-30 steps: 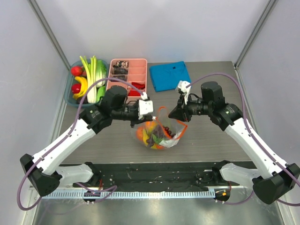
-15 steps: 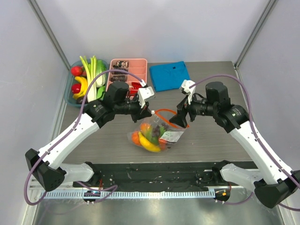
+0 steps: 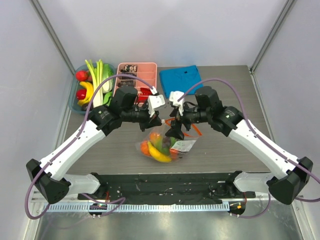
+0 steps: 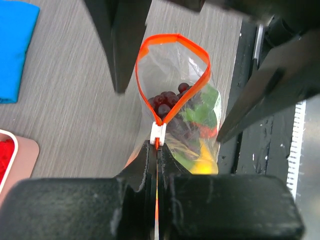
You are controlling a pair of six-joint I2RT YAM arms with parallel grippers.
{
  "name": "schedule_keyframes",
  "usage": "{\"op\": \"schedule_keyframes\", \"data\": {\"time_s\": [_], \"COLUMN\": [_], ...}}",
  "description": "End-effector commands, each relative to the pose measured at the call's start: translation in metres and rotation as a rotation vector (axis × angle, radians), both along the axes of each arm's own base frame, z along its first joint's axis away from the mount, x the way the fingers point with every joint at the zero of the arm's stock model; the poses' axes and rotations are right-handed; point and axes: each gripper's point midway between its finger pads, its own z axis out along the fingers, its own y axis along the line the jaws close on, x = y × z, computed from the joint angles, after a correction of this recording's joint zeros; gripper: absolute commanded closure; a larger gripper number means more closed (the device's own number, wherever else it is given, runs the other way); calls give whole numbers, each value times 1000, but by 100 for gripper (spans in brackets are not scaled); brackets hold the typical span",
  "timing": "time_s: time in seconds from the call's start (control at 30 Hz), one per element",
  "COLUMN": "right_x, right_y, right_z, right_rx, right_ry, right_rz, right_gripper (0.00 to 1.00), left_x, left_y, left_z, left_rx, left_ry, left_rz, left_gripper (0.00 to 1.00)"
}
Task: Place the food in the zip-top bag and seal the zipper
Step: Adjust the zipper food storage bag at the center of the board, then zip the zipper food storage bag at the center of the board.
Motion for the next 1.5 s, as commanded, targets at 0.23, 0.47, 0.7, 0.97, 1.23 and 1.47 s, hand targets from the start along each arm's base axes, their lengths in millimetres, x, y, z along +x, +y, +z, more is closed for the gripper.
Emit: {"op": "schedule_keyframes", "data": {"time_s": [0.23, 0.47, 0.7, 0.97, 1.23, 1.47], "right_x": [21, 11, 1, -2, -4, -10], "right_y": [14, 11, 9, 11, 8, 14], "right_z": [5, 10, 18, 22, 25, 51], "right_rx": [2, 49, 93, 109, 115, 193], "right_ry": [-232, -258, -264, -255, -260, -251], "right_rz": [8, 24, 37, 48, 41, 49], "right_gripper": [86, 99, 99, 99, 88, 27], "left_x": [-15, -3, 3, -1, -3, -12], "left_y": [1, 1, -3, -11, -10, -9], "left_z": [22, 19, 7, 10, 3, 15], "left_rx": [-32, -116, -103, -126, -99, -120], "left_ry": [-91, -125, -114, -108, -98, -132], "left_rz": [-95, -8, -6, -55, -78, -115], "left_gripper": [100, 90, 82, 71, 100, 100]}}
